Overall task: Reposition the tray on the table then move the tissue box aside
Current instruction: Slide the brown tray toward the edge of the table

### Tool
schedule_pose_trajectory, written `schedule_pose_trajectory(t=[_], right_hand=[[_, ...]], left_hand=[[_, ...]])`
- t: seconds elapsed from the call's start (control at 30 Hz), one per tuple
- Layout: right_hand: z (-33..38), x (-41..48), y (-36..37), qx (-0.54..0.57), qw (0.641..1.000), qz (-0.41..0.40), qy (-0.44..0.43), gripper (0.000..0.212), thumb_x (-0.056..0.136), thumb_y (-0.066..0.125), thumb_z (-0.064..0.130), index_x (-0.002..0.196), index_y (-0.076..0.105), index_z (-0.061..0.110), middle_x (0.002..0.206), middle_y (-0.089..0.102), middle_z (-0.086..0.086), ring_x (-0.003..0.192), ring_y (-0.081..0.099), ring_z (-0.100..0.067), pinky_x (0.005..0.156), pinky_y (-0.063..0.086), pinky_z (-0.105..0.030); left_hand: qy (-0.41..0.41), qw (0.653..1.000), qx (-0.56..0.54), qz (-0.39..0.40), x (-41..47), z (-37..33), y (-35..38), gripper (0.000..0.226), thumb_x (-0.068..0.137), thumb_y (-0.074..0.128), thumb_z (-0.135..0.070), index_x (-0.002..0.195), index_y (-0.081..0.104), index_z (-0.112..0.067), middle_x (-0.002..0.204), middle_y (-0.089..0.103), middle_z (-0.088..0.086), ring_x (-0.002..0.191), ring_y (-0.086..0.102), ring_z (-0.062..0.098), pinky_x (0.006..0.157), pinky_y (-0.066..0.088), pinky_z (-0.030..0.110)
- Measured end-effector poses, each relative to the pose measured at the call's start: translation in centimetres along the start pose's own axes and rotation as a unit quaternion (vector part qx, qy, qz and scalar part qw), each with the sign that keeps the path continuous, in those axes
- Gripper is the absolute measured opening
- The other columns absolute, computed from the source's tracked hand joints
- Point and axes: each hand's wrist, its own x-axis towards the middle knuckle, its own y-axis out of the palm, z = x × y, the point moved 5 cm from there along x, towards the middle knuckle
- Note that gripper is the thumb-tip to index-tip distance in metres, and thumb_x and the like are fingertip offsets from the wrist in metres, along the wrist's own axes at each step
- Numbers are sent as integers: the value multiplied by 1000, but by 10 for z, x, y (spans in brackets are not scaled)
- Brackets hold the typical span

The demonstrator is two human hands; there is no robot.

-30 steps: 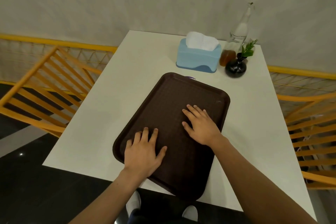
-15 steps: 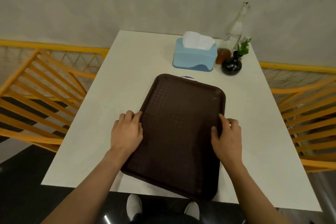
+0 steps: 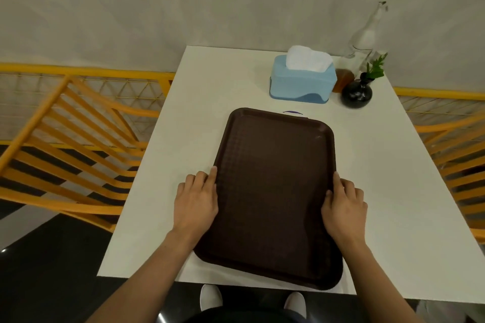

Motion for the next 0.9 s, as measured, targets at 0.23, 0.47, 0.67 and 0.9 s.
schedule_pose_trajectory(t=[0.23, 0.47, 0.67, 0.9], right_hand=[[39, 5, 18, 6, 1000, 11, -20, 49, 101, 50, 18, 149, 46, 8, 137, 57, -17, 120, 48, -43, 94, 43, -60], [67, 8, 27, 8, 999, 33, -34, 50, 101, 49, 22, 150, 44, 12, 144, 53, -14, 131, 43, -39, 102, 36, -61], [87, 17, 37, 14, 996, 71, -59, 53, 102, 47, 28, 153, 38, 15, 148, 49, -11, 135, 40, -34, 107, 32, -60], [110, 24, 46, 8, 994, 85, -69, 55, 100, 50, 30, 152, 39, 15, 147, 50, -10, 136, 41, -33, 107, 32, -60]], left_hand=[[-28, 999, -23, -18, -4, 41, -6, 44, 99, 55, -20, 142, 56, -9, 123, 69, 9, 114, 61, 30, 98, 49, 47], [-76, 996, -25, -25, -13, 66, -12, 44, 101, 53, -23, 144, 55, -13, 126, 68, 4, 116, 61, 25, 103, 46, 42], [-118, 992, -30, -15, -21, 82, -18, 45, 103, 49, -25, 147, 51, -15, 128, 67, 5, 121, 58, 25, 107, 42, 43], [-126, 991, -34, -25, -22, 99, -25, 44, 103, 50, -23, 145, 53, -14, 129, 66, 7, 124, 57, 26, 108, 42, 44]])
